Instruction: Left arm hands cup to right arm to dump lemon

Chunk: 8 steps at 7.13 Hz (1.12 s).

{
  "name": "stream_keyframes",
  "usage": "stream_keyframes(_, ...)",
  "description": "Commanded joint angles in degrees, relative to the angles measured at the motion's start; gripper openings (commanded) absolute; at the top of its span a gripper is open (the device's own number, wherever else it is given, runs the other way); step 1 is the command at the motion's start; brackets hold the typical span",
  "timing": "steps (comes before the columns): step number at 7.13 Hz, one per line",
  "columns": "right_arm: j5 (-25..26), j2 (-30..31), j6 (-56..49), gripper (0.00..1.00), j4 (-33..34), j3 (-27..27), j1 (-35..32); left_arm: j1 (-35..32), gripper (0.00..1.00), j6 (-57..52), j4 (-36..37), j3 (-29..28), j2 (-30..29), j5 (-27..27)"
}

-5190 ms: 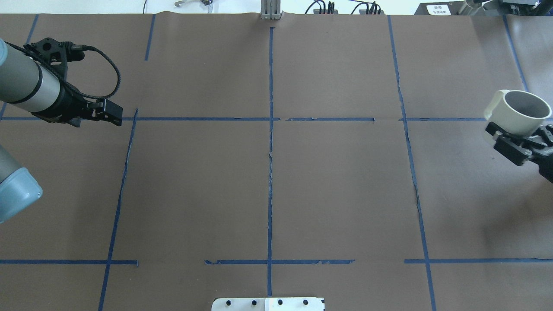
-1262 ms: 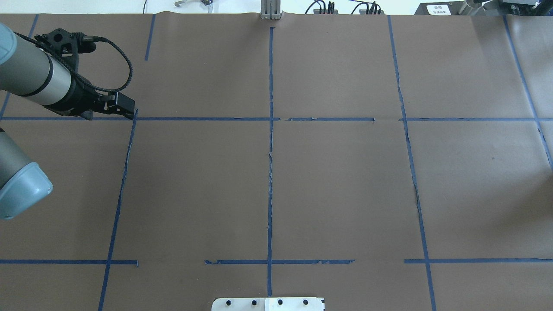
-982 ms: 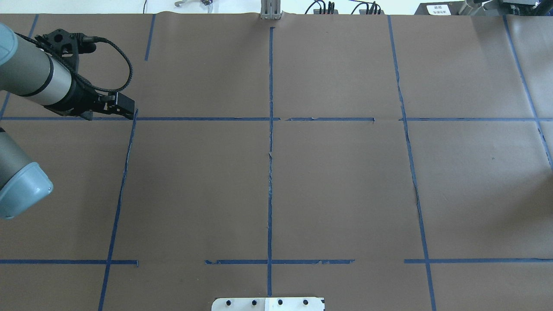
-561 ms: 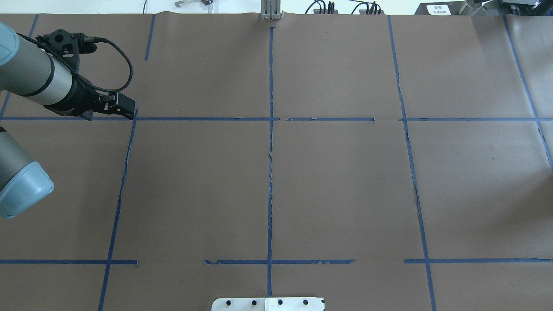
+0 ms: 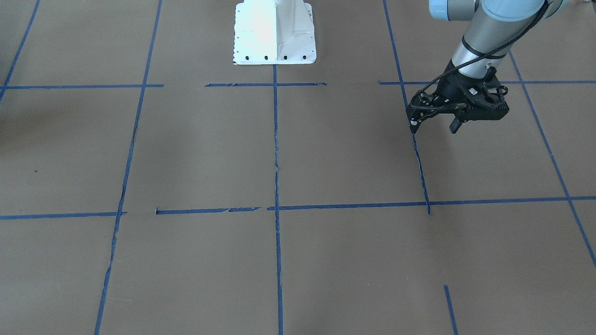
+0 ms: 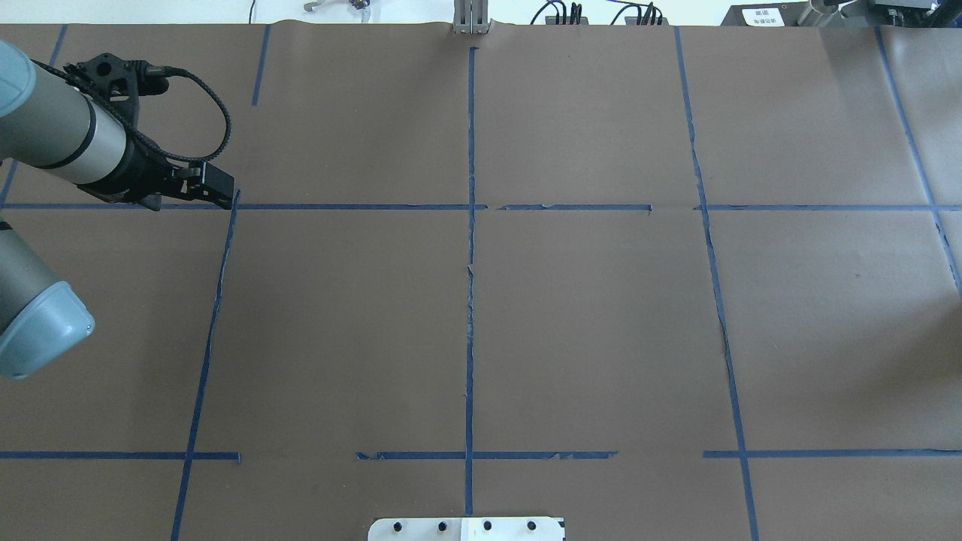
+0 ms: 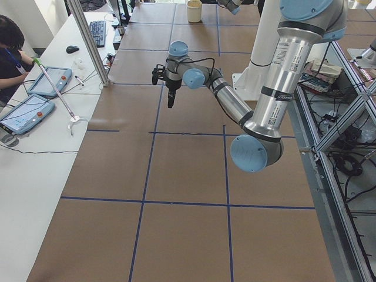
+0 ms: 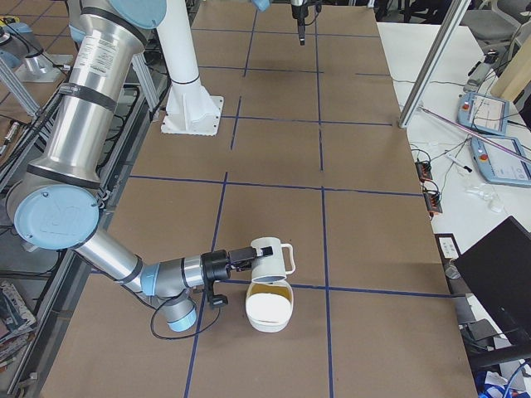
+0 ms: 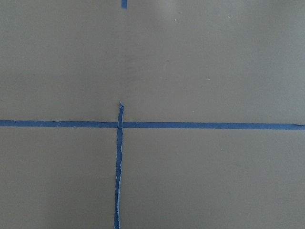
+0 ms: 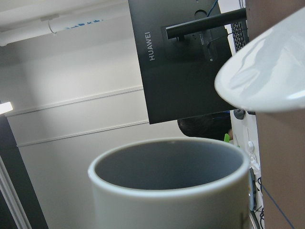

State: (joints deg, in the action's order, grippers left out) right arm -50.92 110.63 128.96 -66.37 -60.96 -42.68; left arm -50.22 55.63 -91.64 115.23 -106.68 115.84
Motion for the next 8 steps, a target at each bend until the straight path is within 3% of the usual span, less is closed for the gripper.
stream_keyframes(1, -12.72, -0.23, -12.46, 0.12, 5.68, -2.13, -10.16, 0.03, 1.00, 0.09, -0.03, -0.01, 0.16, 0.00)
stream_keyframes(2, -17.42, 0.46, -16.51, 0.12, 11.21, -6.84, -13.27, 0.03, 1.00, 0.27, -0.12, -0.01, 0.42, 0.09)
stream_keyframes(5, -22.79, -0.33, -30.93, 0.10, 26.86, -16.08, -15.32, 0.03, 1.00, 1.05, -0.12, 0.08, 0.51, 0.35)
stream_keyframes(6, -26.83, -0.33, -36.10, 0.03, 33.44, -21.25, -16.28, 0.03, 1.00, 0.80, -0.12, 0.08, 0.25, 0.79)
stream_keyframes(8, -31.94, -1.11, -45.16, 0.04, 48.27, -35.46, -17.52, 0.21, 1.00, 0.36, -0.21, 0.51, -0.02, 0.88)
